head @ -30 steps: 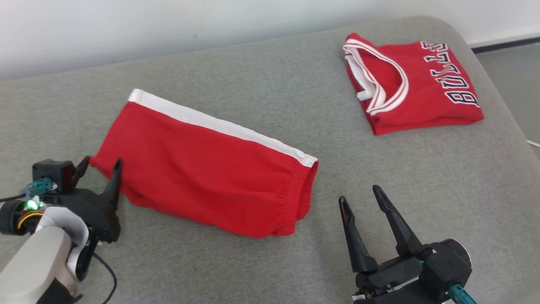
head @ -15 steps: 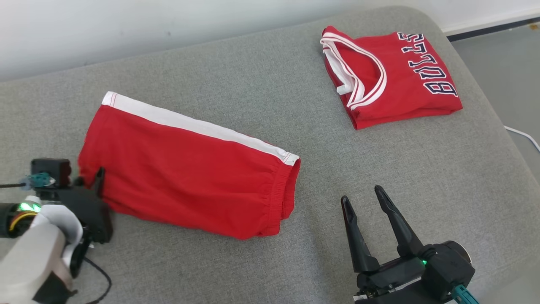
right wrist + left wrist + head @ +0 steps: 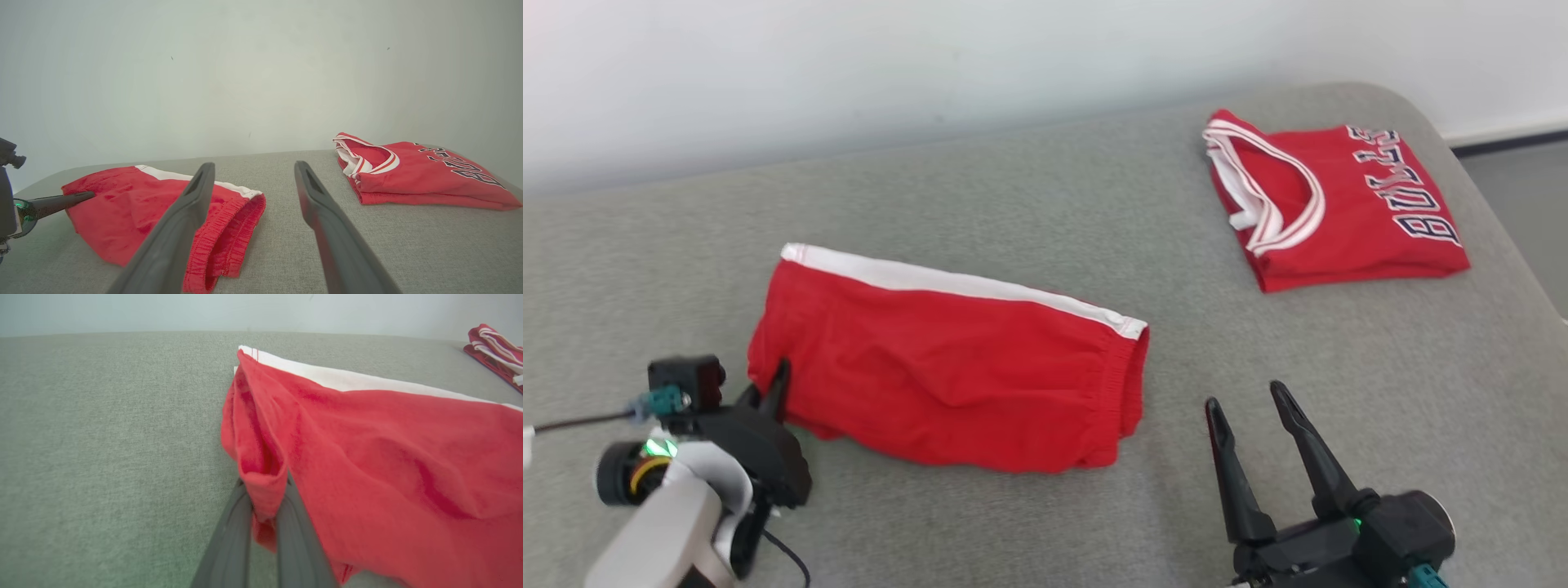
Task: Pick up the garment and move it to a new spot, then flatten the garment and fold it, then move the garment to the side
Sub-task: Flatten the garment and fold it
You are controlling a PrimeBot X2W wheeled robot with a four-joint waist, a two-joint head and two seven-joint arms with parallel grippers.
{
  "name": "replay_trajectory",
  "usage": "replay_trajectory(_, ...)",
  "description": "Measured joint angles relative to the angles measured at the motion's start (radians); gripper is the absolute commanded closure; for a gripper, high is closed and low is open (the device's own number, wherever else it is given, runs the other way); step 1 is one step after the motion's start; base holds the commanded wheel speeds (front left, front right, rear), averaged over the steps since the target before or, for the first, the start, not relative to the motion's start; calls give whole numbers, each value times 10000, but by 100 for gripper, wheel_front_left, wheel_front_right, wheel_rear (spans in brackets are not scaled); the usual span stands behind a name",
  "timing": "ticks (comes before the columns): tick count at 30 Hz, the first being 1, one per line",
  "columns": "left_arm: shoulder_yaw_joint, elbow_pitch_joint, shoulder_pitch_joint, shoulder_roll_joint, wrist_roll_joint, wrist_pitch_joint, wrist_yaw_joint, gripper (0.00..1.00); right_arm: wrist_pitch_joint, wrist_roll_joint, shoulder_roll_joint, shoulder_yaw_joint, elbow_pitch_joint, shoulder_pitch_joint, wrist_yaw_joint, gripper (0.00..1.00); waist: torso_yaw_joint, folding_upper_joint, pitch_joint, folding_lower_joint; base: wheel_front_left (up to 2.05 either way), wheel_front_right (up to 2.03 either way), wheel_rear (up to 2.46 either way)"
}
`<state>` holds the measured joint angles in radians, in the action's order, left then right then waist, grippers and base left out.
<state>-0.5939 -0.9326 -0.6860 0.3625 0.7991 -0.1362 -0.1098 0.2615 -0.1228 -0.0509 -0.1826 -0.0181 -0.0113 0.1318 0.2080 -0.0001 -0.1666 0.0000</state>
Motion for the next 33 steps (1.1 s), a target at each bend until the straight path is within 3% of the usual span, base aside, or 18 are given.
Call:
replay_trajectory(7, 353, 936, 1201, -324, 533, -491, 464, 100, 0, -23, 0, 443, -38, 487, 0, 0, -683, 0, 467, -1, 0, 0, 0)
replay_trajectory(13, 533, 2516, 2517, -548, 669, -838, 1356, 100, 2, -161, -2, 794, -65, 810, 0, 0, -1292, 1, 750, -1, 0, 0, 0)
replay_trajectory(23, 759, 3979, 4045, -675, 729, -1099, 2326, 100, 2, -169, 0, 1016, 81, 982, 0, 0, -1515, 1, 857, -1, 0, 0, 0)
replay_trajectory(24, 757, 4090, 4102, -648, 644, -1110, 2382, 85, 0, -165, -2, 1028, 94, 985, 0, 0, -1510, 1, 862, -1, 0, 0, 0)
replay_trajectory(25, 782, 4199, 4175, -637, 560, -1151, 2458, 24, 2, -161, -2, 1043, 102, 985, 0, 0, -1507, 1, 866, -1, 0, 0, 0)
replay_trajectory(26, 823, 4291, 4242, -631, 493, -1177, 2518, 0, 0, -159, -2, 1057, 111, 985, 0, 0, -1504, 1, 870, -1, 0, 0, 0)
replay_trajectory(30, 1315, 4826, 4522, -610, 265, -1233, 2667, 0, 0, -117, 0, 1116, 148, 987, 0, 0, -1517, 1, 905, 0, 0, 0, 0)
replay_trajectory(33, 2220, 5620, 4703, -564, -382, -1264, 2844, 0, 2, -77, -2, 1212, 176, 989, 0, 0, -1568, 1, 934, 0, 0, 0, 0)
